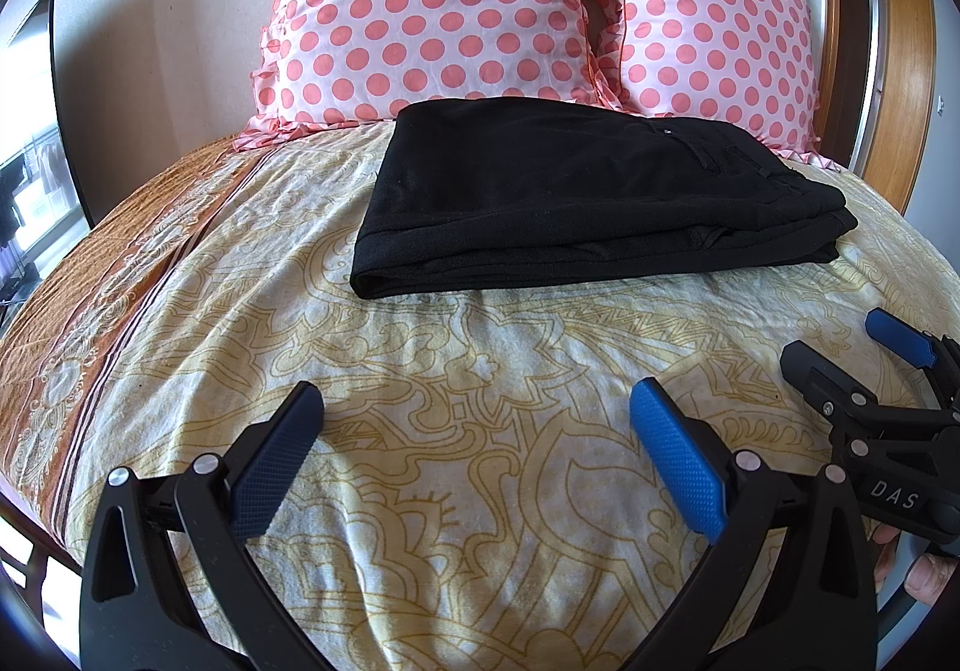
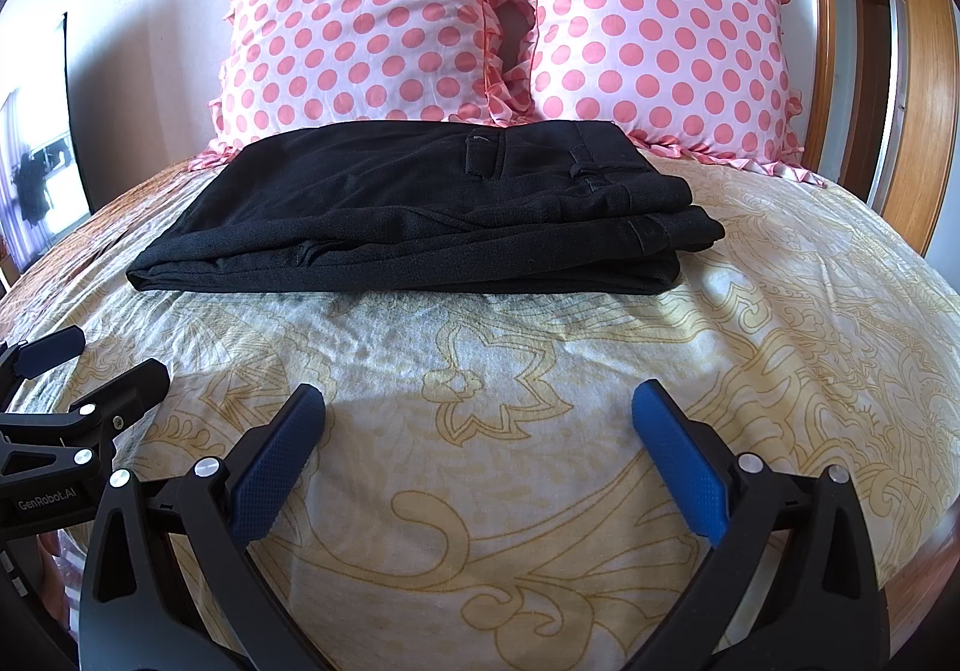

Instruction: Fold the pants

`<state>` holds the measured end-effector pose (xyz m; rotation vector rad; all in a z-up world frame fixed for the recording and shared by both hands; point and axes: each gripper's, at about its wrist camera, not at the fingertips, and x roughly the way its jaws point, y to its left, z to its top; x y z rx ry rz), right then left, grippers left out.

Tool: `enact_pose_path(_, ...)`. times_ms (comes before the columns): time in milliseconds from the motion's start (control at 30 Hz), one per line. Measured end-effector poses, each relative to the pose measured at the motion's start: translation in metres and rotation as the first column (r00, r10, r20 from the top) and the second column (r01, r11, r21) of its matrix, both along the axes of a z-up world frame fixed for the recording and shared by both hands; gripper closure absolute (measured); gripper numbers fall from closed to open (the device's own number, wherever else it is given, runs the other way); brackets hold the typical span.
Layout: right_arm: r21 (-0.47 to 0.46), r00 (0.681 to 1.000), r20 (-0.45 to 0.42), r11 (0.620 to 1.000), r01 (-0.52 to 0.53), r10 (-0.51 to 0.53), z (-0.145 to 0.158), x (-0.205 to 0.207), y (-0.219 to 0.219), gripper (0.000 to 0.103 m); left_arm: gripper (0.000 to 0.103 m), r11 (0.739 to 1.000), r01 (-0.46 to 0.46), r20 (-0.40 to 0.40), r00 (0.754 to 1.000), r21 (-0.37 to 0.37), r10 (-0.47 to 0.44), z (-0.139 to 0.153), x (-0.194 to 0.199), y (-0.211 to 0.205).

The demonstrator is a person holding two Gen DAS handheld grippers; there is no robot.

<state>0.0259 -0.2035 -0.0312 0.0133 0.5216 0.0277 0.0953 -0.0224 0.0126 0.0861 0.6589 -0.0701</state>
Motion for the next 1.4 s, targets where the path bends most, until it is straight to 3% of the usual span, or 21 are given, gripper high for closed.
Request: enact_pose_path(1400, 0.0, 1.0, 0.001, 1.0, 0.001, -0.001, 0.0001, -0.0003, 0.0002, 0.001, 0.002, 1.0, 0.006, -0.005, 1.0, 0.0, -0.006, -0.0006, -0.0008, -0.0007)
